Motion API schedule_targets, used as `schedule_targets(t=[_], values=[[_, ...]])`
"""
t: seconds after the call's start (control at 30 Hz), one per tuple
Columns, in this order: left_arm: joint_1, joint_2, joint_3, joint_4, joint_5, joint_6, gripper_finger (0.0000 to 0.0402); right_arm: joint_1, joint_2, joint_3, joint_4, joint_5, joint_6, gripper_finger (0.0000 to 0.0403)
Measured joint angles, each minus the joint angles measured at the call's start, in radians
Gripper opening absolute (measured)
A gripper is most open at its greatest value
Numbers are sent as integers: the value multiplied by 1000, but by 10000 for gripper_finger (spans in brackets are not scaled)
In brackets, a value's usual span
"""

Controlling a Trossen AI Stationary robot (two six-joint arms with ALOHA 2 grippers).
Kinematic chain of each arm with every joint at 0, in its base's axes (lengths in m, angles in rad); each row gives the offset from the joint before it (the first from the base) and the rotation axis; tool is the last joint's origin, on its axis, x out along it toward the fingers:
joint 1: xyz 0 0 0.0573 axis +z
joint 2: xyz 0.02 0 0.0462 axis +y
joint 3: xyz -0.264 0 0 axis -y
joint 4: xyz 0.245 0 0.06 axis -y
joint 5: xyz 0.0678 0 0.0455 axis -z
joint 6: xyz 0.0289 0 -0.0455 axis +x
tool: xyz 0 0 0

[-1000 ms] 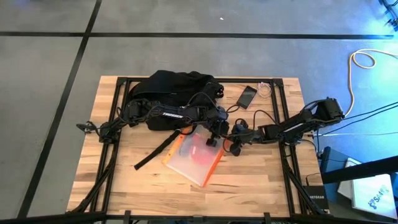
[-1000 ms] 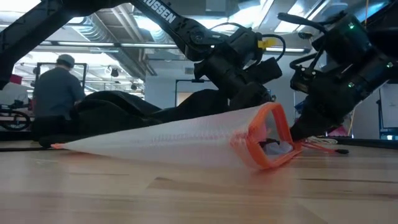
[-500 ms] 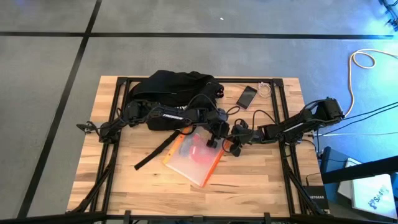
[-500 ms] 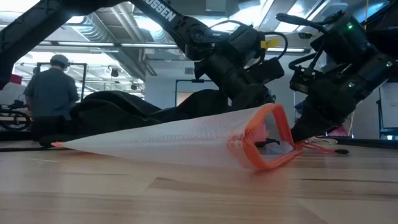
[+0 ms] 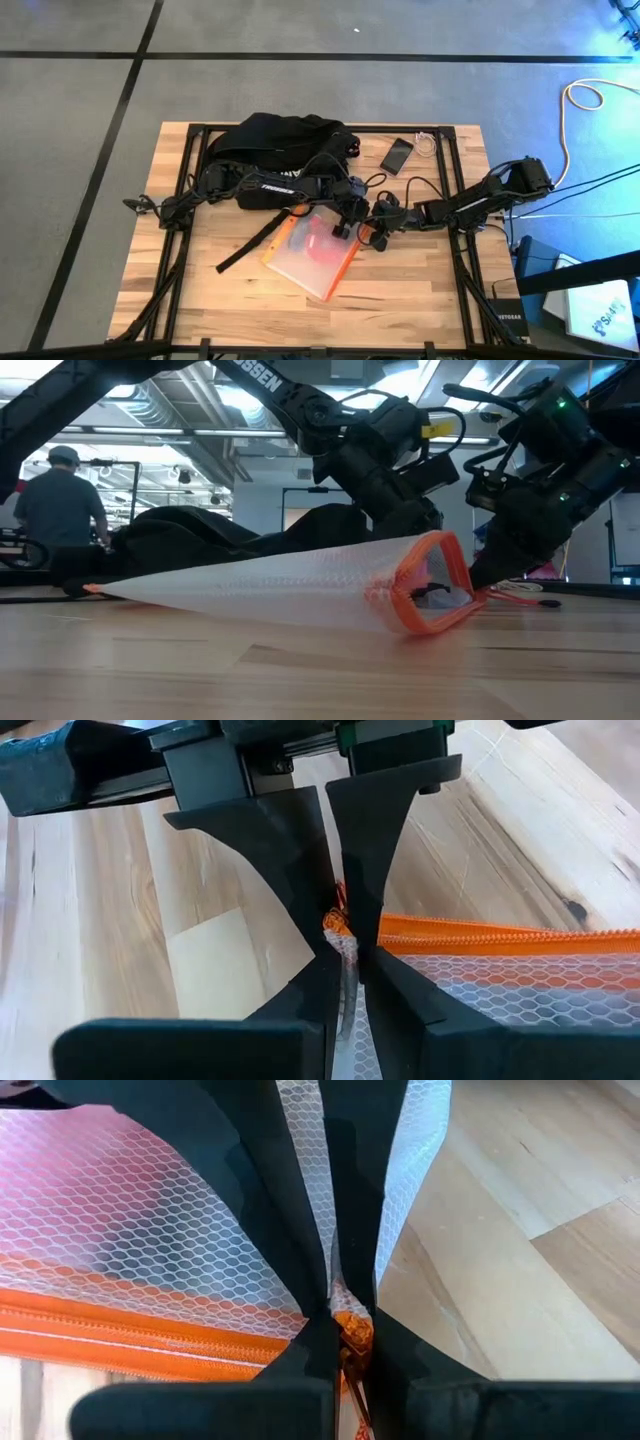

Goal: Unpack backpack
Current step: Close the zipper pouch

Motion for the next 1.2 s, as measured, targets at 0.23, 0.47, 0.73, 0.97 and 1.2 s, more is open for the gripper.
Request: schedule_targets(t=[0.23, 0.47, 0.73, 0.97, 1.2], values=[[-2, -1, 3, -34, -4, 81, 4, 0, 0, 3, 3, -11, 51, 29], [-5, -1, 4, -44, -47, 70, 0, -1, -19, 8, 0, -90, 31, 148], [-11, -1, 5, -52, -179, 60, 0, 0, -236, 32, -270, -107, 59, 258], [-11, -2, 3, -7, -261, 11, 0, 0, -348, 27, -464, -69, 128, 255], [-6, -2, 3, -34, -292, -59, 0, 0, -338, 26, -519, -36, 106, 197]])
